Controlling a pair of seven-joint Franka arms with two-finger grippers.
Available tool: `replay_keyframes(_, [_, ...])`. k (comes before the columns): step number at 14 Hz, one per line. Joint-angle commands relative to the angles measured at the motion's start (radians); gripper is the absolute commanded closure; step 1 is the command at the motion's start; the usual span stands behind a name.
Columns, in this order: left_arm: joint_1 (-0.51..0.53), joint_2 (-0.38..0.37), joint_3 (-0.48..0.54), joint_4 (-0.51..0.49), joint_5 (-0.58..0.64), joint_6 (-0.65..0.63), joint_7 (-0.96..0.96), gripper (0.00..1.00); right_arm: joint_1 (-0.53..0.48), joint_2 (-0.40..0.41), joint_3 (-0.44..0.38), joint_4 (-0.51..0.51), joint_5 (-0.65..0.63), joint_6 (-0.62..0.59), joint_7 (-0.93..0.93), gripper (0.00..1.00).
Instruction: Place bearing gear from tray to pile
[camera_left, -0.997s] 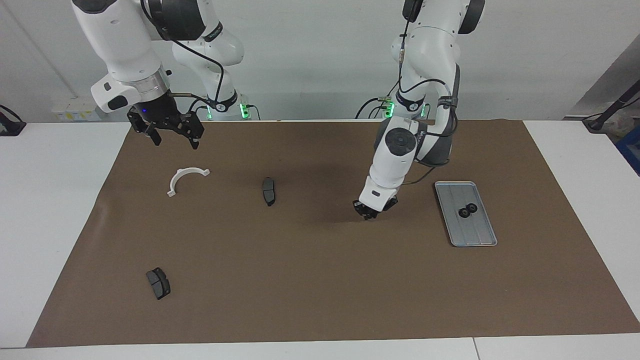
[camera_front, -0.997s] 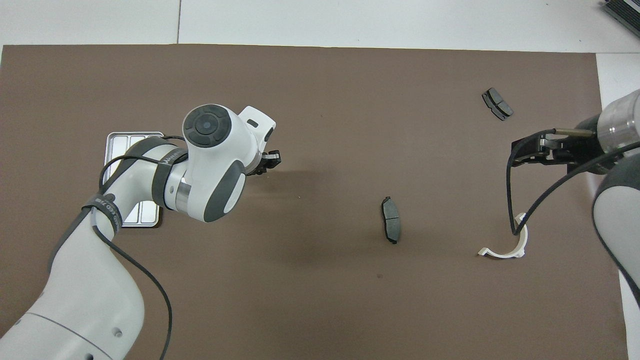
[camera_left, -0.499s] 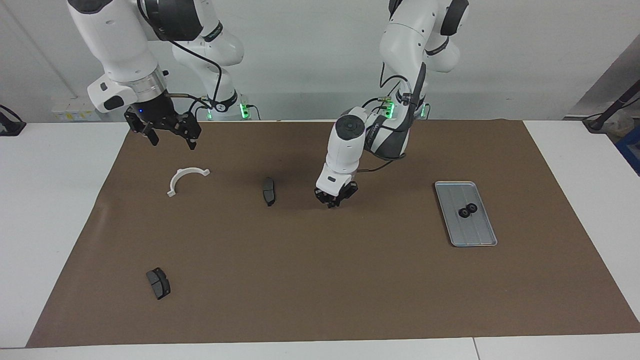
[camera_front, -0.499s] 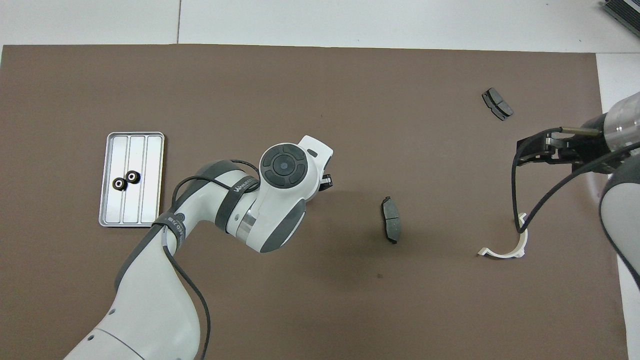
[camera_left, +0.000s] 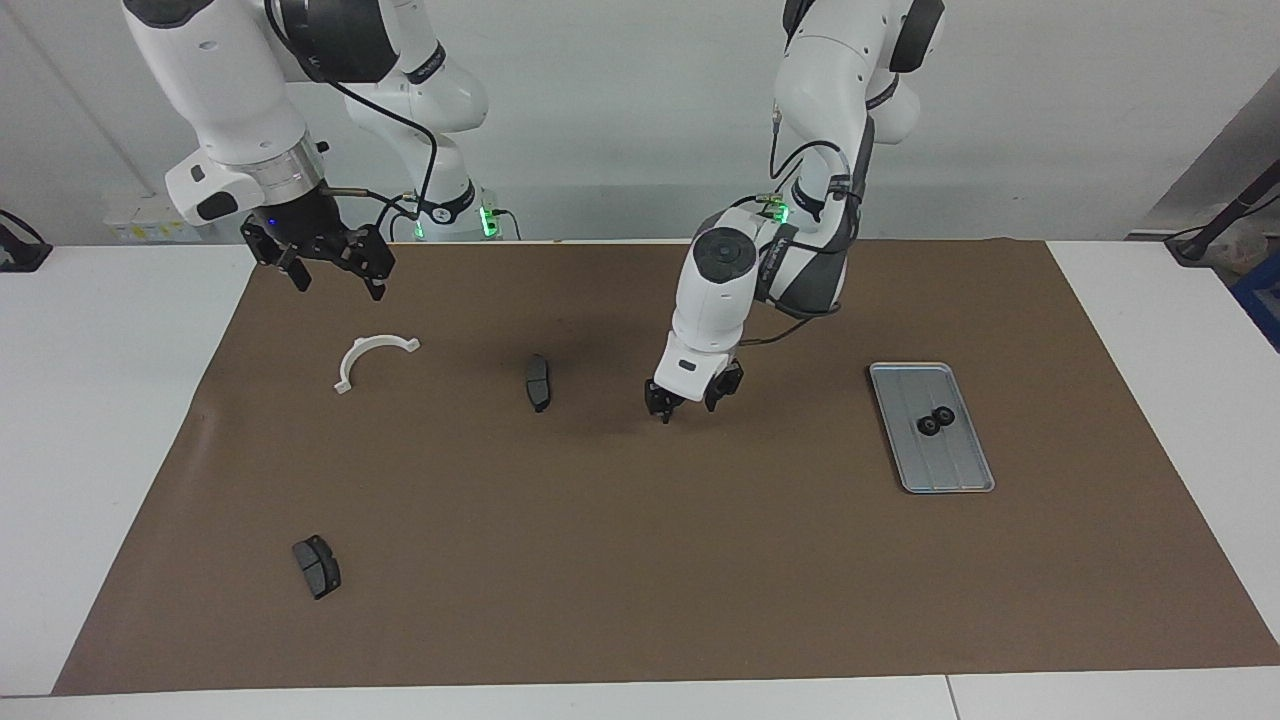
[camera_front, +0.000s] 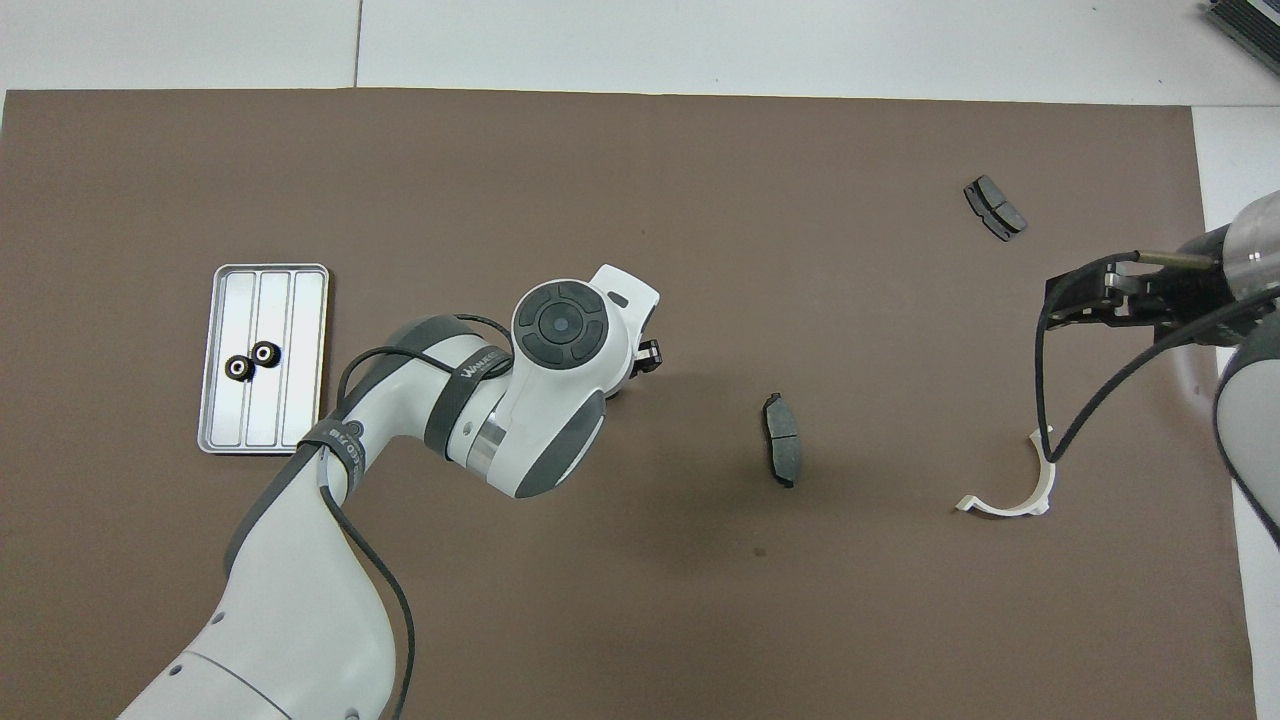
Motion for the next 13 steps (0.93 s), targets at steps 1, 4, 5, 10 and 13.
replay_keyframes(1, [0.158,-0.055,-0.006,0.020,0.012,-0.094,0.142,0.23,0.008,-0.016,0.010,-0.008,0.019,-0.008,-0.016,0.00])
replay_keyframes(4, [0.356,-0.084,-0.008,0.004,0.011,-0.148,0.392,0.23,0.070,-0.042,0.010,-0.077,0.019,0.056,0.007,0.00])
replay_keyframes(5, [0.407,-0.090,-0.006,-0.017,0.011,-0.139,0.469,0.23,0.093,-0.045,0.009,-0.096,0.019,0.076,0.009,0.00])
replay_keyframes(10, [0.592,-0.110,-0.008,-0.166,0.011,-0.022,0.904,0.23,0.229,0.018,0.009,-0.111,0.017,0.185,0.131,0.00])
replay_keyframes(13, [0.606,-0.110,-0.006,-0.216,0.009,0.009,1.109,0.22,0.335,0.133,0.009,-0.111,0.011,0.314,0.280,0.00])
